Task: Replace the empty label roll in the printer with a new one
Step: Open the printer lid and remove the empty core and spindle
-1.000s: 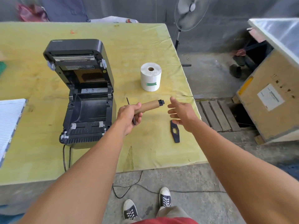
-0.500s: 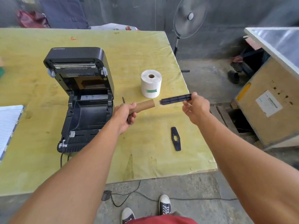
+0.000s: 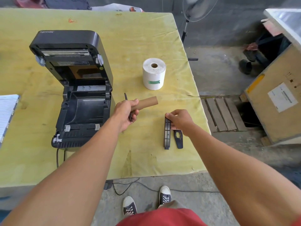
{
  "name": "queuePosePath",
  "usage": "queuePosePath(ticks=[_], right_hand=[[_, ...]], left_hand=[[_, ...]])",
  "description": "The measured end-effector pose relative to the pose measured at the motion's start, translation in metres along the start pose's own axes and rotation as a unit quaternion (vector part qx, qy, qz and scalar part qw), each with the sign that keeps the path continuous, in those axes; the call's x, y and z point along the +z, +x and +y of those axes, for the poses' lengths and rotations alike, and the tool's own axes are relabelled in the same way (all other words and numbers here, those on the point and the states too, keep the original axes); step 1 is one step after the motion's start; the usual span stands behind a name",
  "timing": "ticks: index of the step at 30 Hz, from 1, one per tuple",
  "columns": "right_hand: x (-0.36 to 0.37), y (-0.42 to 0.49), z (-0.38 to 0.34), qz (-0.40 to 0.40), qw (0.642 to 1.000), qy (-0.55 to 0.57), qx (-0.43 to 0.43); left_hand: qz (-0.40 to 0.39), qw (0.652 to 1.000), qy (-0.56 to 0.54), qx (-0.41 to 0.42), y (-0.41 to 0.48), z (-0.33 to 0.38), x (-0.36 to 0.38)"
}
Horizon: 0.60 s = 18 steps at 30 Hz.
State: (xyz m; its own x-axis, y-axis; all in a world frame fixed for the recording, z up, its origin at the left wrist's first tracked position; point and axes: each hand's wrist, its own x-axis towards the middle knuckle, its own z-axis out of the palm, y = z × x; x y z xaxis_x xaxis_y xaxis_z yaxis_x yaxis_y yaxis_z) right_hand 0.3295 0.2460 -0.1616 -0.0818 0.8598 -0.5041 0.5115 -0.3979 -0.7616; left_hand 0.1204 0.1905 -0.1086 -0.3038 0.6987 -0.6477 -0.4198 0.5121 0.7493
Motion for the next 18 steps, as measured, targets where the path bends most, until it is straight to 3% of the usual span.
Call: queuePosePath(ticks=[7,10,15,18], right_hand=[[0.003,0.002,-0.004,0.032,0.993,-0.112,-0.020],[-0.003,-0.002,-0.010,0.055,0.995,-0.067,-0.044],[-0.006,-0.021,-0.027,-0.142,0.986,0.085,-0.011],[0.004,-0.029,-0.035,-0.177,0.972,0.153,-0.022]], left_hand=[[0.020,1.000,-0.008,-0.009,-0.001,-0.003,-0.005],[0.022,1.000,-0.011,-0.011,-0.003,-0.004,-0.004],[0.014,1.000,-0.025,-0.012,-0.011,-0.003,0.004],[-0.001,1.000,-0.010,-0.013,-0.017,-0.002,0.011]])
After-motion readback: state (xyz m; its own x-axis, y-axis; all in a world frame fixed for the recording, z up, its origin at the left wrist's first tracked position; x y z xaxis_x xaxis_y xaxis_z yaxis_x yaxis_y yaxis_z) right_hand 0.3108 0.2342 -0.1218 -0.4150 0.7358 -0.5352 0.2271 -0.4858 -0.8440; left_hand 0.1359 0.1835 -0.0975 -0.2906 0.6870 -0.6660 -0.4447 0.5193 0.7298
